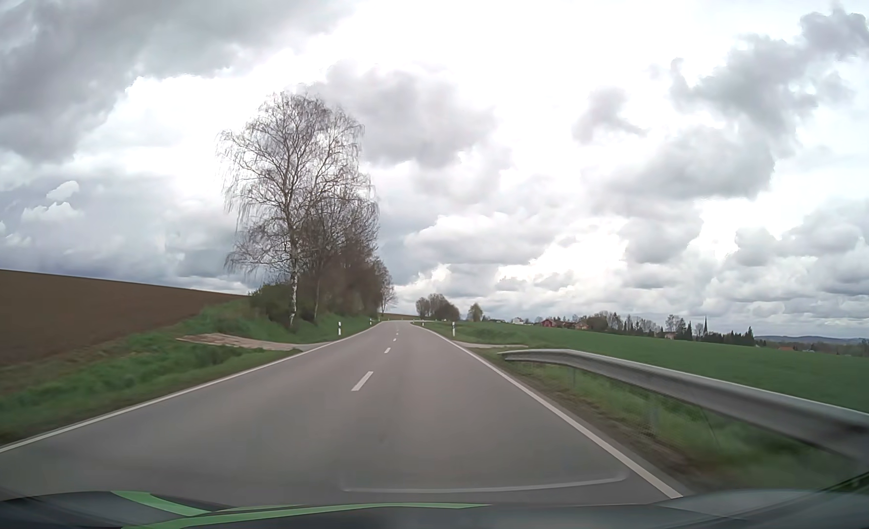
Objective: Follow the waypoints while adhering to traffic rules and regulations
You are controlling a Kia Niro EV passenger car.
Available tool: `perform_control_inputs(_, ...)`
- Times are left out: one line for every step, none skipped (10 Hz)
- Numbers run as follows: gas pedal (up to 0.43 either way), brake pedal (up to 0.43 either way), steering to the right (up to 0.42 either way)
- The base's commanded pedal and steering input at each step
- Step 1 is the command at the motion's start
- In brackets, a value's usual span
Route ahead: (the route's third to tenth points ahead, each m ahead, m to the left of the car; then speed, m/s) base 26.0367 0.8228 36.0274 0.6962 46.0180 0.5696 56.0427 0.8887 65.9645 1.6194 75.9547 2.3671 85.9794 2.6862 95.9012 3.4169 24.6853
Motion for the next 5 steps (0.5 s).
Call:
perform_control_inputs(0.26, 0.0, -0.007)
perform_control_inputs(0.26, 0.0, -0.007)
perform_control_inputs(0.26, 0.0, -0.006)
perform_control_inputs(0.26, 0.0, -0.006)
perform_control_inputs(0.26, 0.0, -0.006)
